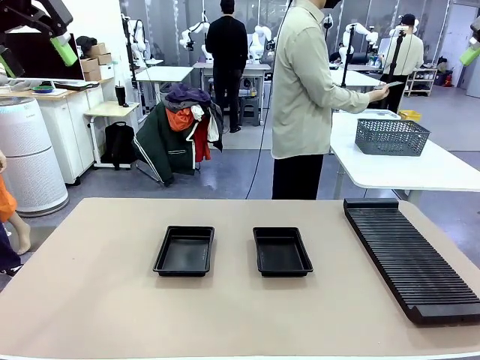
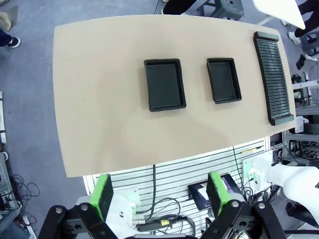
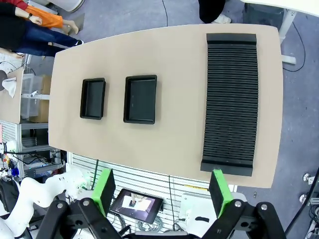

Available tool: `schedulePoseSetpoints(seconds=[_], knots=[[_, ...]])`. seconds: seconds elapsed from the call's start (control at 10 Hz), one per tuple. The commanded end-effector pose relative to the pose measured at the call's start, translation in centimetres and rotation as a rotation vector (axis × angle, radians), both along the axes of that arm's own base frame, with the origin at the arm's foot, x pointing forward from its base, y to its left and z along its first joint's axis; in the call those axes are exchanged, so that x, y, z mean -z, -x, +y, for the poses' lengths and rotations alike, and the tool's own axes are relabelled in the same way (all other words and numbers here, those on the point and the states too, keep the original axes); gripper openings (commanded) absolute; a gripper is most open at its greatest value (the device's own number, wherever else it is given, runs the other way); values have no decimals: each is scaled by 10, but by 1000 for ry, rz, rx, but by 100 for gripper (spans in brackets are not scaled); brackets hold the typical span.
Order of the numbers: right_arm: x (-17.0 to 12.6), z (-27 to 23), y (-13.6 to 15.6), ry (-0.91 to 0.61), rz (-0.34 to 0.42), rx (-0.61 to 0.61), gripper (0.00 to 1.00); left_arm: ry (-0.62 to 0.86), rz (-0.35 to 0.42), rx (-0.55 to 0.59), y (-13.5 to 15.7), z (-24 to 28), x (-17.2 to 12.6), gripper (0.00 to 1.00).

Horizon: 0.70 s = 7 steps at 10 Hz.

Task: Inspect and transfer BCBs to ESD trays.
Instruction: Pick up the Blank PCB from the PCB Rack and place it in the left ESD tray.

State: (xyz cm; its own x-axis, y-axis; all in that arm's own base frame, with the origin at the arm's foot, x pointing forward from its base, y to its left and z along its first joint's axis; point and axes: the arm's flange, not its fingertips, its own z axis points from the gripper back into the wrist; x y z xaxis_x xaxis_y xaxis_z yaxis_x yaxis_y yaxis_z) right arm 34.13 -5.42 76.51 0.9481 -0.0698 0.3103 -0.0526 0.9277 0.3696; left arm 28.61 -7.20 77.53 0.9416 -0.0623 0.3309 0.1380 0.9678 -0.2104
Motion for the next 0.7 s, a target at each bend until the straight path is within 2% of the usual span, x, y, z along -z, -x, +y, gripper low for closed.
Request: schedulePoseSetpoints(seconds=[0.0, 0.6], knots=[[0, 0, 0, 0, 0, -1, 100, 1, 2, -5, -1, 2, 1, 100], [0, 0, 0, 0, 0, -1, 100, 1, 2, -5, -1, 2, 1, 100]])
